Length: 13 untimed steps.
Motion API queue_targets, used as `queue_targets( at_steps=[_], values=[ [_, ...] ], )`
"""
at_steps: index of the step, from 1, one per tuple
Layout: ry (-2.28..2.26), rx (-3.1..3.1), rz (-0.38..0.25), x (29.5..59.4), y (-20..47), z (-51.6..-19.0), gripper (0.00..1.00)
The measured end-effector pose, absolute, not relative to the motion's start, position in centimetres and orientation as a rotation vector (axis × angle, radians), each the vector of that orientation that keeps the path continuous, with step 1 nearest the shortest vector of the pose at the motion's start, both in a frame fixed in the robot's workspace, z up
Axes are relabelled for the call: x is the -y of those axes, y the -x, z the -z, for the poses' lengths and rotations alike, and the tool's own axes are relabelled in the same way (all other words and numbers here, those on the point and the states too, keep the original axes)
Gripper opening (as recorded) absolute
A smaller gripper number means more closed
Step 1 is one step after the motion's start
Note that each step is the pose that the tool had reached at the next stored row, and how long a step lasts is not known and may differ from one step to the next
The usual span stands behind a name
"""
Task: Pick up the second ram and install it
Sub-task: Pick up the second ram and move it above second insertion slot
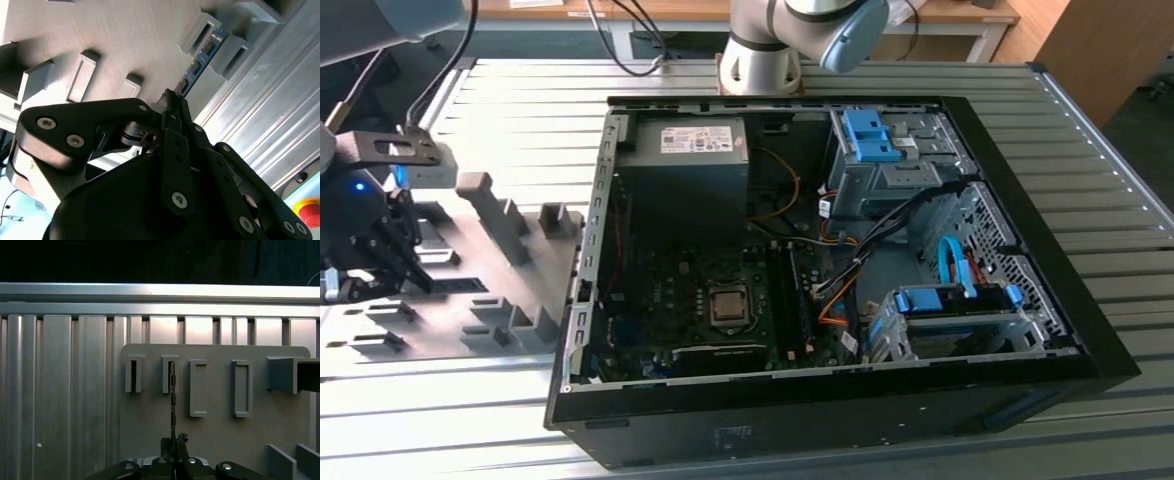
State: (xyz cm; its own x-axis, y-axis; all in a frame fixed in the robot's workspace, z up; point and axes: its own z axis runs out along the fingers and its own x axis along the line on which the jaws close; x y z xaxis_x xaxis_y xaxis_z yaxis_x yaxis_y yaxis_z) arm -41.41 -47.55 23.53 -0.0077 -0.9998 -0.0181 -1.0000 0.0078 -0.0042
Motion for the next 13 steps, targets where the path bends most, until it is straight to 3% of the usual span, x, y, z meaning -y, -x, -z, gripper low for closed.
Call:
queue_targets(
  at_steps=[13],
  values=[
    [2.202,-2.219,-0.015,47.6,41.4,-25.1,0.14]
  ],
)
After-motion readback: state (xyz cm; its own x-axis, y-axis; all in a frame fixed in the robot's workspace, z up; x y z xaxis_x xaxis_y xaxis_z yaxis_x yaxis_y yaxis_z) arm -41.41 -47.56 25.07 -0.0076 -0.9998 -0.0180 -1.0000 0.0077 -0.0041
